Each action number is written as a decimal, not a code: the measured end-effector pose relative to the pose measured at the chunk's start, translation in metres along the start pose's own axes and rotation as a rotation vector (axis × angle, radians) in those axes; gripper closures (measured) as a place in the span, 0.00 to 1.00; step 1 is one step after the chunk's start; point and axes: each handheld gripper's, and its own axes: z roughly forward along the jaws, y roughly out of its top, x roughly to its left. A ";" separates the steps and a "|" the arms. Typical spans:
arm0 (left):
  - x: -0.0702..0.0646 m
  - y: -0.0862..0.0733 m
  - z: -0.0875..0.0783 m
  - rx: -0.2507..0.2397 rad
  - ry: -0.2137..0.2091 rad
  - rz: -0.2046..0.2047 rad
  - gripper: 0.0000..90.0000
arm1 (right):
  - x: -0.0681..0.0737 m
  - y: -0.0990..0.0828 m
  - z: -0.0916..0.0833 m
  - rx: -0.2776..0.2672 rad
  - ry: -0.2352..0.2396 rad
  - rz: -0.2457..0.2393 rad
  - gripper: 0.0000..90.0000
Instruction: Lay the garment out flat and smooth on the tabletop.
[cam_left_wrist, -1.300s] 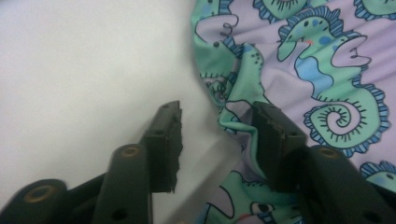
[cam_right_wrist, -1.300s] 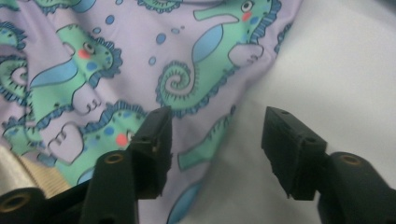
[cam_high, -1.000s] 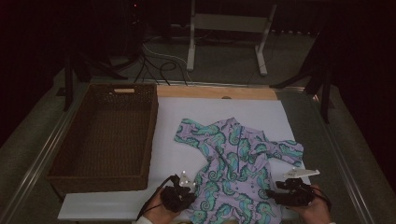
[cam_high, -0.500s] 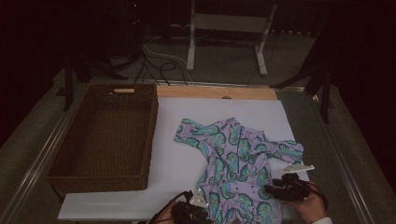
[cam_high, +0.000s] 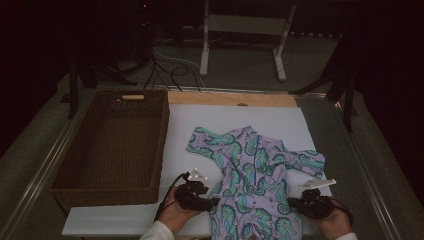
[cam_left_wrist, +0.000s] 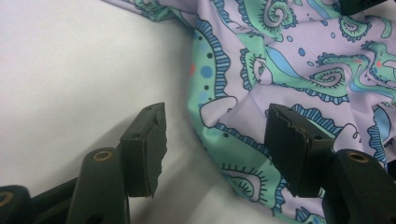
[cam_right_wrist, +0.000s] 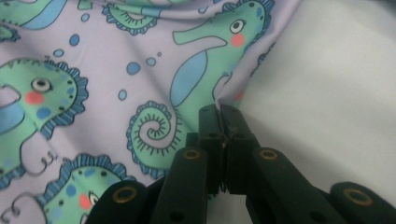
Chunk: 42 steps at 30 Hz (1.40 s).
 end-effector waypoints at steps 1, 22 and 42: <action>0.000 0.001 0.001 0.000 -0.011 -0.002 0.44 | -0.001 -0.002 -0.002 0.002 -0.001 0.005 0.98; -0.020 0.023 0.042 0.019 -0.030 0.000 0.72 | -0.033 -0.021 -0.016 -0.029 -0.086 0.114 0.98; -0.015 -0.006 0.004 0.096 0.092 0.045 0.97 | 0.010 -0.023 -0.015 -0.010 0.011 0.000 0.64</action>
